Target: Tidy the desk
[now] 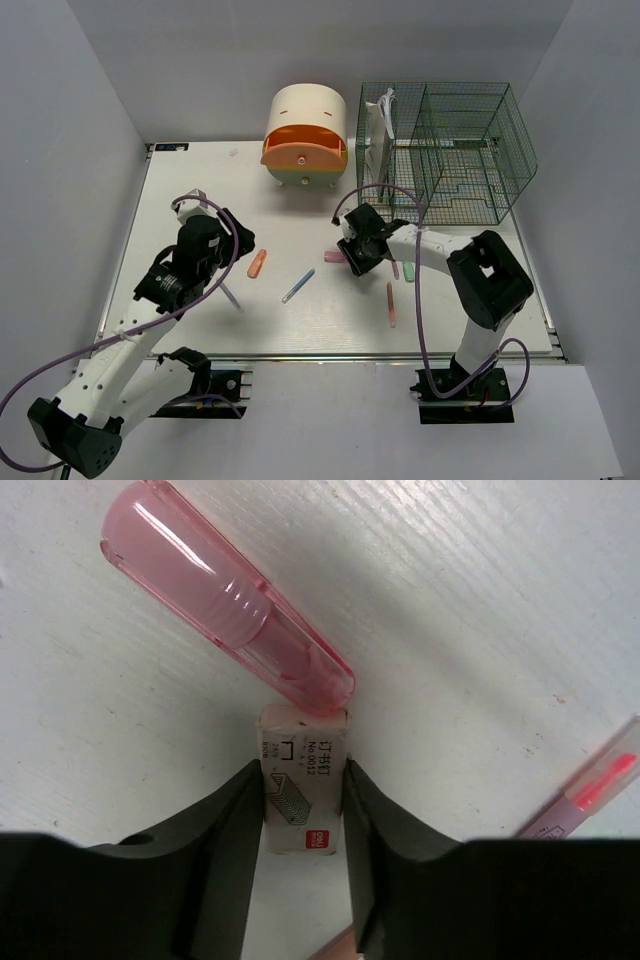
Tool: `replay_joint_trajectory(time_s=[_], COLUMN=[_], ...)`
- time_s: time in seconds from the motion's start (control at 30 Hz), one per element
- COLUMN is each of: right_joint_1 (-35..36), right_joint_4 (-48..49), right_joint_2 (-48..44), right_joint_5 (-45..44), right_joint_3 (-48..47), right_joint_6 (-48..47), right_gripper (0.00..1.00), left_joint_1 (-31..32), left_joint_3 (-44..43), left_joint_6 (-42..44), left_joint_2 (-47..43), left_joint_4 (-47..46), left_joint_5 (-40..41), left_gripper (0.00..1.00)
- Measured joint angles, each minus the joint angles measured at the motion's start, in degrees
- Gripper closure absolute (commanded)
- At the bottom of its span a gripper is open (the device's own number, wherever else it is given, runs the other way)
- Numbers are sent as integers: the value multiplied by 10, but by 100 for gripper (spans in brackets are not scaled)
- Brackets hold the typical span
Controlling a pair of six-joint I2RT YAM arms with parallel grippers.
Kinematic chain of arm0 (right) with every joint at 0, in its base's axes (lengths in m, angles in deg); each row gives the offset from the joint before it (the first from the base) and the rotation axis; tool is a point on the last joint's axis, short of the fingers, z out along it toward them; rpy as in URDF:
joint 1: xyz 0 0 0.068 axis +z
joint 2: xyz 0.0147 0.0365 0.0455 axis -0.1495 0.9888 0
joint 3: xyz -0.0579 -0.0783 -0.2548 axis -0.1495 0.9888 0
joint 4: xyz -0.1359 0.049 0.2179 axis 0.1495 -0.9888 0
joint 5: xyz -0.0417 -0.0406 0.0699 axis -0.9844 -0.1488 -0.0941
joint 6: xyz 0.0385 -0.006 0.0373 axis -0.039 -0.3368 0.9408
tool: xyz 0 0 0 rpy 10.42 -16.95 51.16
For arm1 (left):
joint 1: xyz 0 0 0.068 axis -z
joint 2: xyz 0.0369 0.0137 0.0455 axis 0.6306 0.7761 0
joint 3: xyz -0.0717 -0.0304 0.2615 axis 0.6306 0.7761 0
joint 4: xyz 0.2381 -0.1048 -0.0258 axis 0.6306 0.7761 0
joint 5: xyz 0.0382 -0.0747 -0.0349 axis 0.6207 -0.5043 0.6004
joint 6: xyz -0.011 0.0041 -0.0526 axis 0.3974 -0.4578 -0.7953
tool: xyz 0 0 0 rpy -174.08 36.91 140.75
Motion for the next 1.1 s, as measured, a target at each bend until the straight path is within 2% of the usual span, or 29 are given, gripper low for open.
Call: replay_joint_trajectory(time_s=[0.2, 0.3, 0.47, 0.6, 0.77, 1.1], right_joint_1=[-1, -3, -14, -19, -26, -34], right_joint_4=[18, 0, -76, -99, -74, 7], right_joint_2=[-14, -33, -118, -163, -144, 59], right_joint_5=[4, 27, 136, 195, 217, 198], right_joint_3=[19, 30, 9, -86, -230, -518], right_joint_6=[-10, -42, -152, -237, -276, -243], right_gripper=[79, 80, 82, 89, 93, 87], left_joint_1=[0, 0, 0, 0, 0, 0], left_joint_3=[0, 0, 1, 4, 8, 8], left_joint_6=[0, 0, 1, 1, 1, 3], left_joint_2=[3, 5, 5, 6, 11, 4], left_joint_4=[-1, -1, -8, -25, -31, -32], left_joint_5=[0, -1, -7, -12, -22, -27], left_gripper=[27, 27, 27, 27, 28, 28])
